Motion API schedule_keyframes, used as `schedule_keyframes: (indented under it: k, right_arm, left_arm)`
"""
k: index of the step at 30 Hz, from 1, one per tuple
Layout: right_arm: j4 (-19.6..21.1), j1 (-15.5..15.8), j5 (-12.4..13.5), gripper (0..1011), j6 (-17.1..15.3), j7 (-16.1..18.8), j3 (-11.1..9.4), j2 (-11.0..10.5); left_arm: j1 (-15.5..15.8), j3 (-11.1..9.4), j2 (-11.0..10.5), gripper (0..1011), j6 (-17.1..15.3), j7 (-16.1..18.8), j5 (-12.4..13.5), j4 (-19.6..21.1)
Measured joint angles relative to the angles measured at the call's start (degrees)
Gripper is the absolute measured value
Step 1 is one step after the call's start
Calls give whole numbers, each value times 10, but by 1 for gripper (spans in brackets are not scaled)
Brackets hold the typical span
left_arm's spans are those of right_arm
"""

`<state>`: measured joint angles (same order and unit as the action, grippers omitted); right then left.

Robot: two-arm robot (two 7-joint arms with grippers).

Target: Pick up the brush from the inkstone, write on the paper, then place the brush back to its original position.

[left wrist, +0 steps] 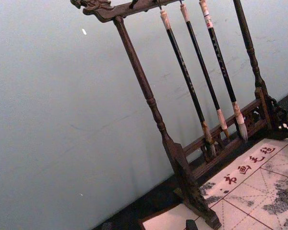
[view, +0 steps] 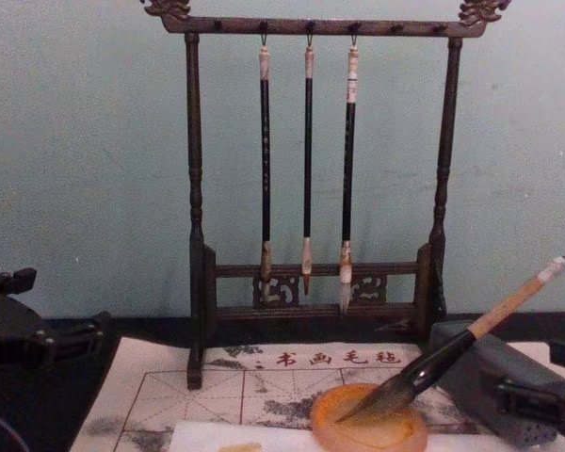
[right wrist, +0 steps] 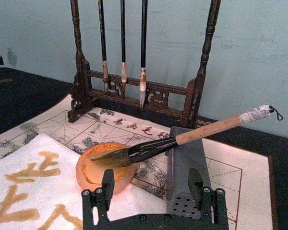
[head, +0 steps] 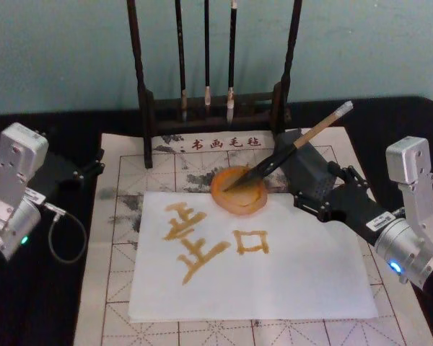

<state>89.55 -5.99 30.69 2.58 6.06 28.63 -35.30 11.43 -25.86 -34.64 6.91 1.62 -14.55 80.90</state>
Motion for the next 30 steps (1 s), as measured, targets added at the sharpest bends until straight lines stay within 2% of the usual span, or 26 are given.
schedule_keyframes:
  k: [30]
  right_arm:
    - [0, 0, 2, 1002, 1, -1, 0, 0]
  left_arm:
    - [0, 0, 0, 1001, 0, 0, 0, 0]
